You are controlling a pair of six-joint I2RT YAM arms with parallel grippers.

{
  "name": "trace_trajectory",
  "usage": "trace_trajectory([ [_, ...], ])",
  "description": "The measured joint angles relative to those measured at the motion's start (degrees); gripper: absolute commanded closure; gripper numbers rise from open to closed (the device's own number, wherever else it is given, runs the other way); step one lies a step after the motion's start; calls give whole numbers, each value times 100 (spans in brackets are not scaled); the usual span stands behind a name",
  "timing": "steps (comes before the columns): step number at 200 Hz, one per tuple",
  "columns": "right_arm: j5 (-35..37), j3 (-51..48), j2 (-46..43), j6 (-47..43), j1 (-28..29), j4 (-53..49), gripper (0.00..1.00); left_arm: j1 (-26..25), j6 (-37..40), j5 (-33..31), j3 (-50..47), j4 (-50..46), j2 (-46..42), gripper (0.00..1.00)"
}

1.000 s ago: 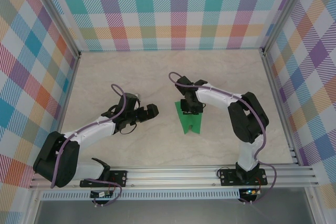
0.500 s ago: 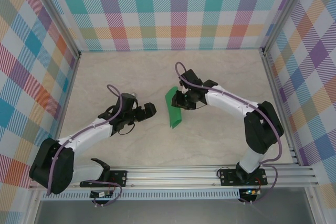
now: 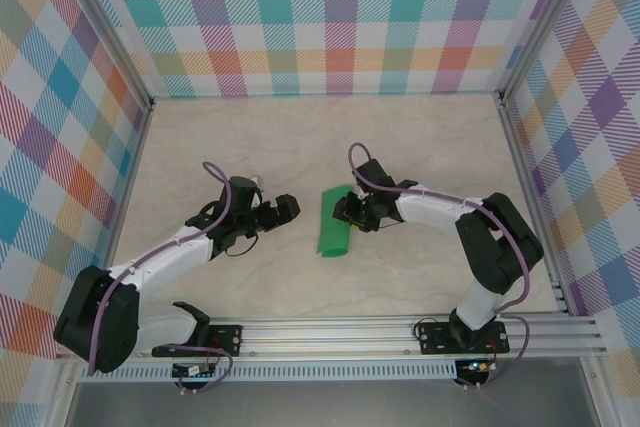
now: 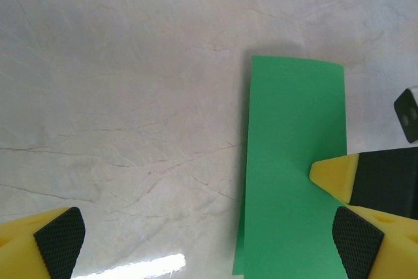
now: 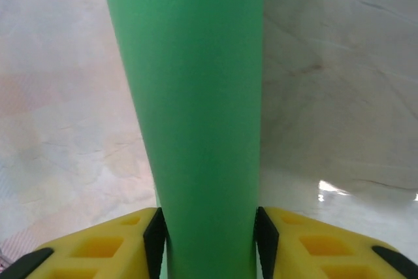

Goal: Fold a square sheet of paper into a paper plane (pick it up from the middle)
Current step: Fold the square sheet of paper in half at the center of the table.

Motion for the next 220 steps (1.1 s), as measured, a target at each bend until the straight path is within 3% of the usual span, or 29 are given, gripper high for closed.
trace_trajectory([
  [34,-11,-382,-20,-4,-127,61,45,-39,-26,264,0,103,313,3],
  [61,-22,-426,-210,-31,-223,74,42,-153,-39,385,2,208,490,11],
  [137,-17,-483,-444,-442,-538,-332,40,-339,-37,461,164,356,793,28],
  [220,-173,-131,9,-743,-549,-699,37,-525,-44,505,435,474,1231,36],
])
